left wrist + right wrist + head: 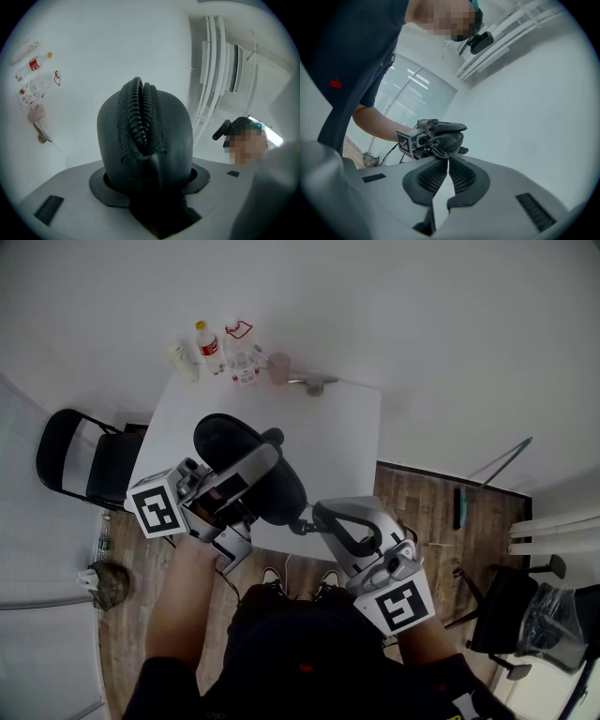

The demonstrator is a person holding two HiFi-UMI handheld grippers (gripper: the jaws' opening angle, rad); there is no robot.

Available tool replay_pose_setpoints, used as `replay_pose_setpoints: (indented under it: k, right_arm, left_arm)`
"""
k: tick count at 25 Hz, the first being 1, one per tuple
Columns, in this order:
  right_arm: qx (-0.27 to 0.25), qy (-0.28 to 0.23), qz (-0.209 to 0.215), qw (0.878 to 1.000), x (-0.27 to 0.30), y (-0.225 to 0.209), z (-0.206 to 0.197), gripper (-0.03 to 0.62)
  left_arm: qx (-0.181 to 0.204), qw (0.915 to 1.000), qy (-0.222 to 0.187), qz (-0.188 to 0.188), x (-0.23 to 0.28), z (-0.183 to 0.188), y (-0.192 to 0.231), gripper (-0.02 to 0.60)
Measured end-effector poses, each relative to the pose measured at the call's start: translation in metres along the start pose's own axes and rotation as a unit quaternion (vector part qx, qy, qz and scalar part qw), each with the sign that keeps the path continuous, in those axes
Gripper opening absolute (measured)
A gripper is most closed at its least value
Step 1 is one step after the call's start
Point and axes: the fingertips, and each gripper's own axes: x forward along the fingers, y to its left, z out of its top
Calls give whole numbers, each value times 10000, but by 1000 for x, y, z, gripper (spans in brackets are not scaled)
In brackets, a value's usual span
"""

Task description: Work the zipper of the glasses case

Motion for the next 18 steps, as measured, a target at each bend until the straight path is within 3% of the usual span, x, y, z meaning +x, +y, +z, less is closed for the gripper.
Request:
replay_pose_setpoints:
  k: [5,7,9,13,15,18]
  right_arm:
    - [15,120,124,9998,6,4,-8,17]
    - [-60,215,166,9996,7,4,-10,17]
    - [-208,360,218,9989,7,8,-14,17]
    - [-483,577,386,9964,9,14,-23,17]
    - [-528,600,467,9957,10,17,-25,17]
    - [-563,565,582,9951,10,19,-23,17]
  left_arm:
    - [240,9994,237,94,3,-3,5,267]
    - [513,9978,397,139,4,-4,2,267]
    - [982,9926,681,198,6,-9,-3,267]
    - [1806,9743,1321,250,9,-21,-9,265]
    - [1919,9695,1503,242,7,-26,-8,265]
    - [1734,9707,1659,87,5,-28,-6,265]
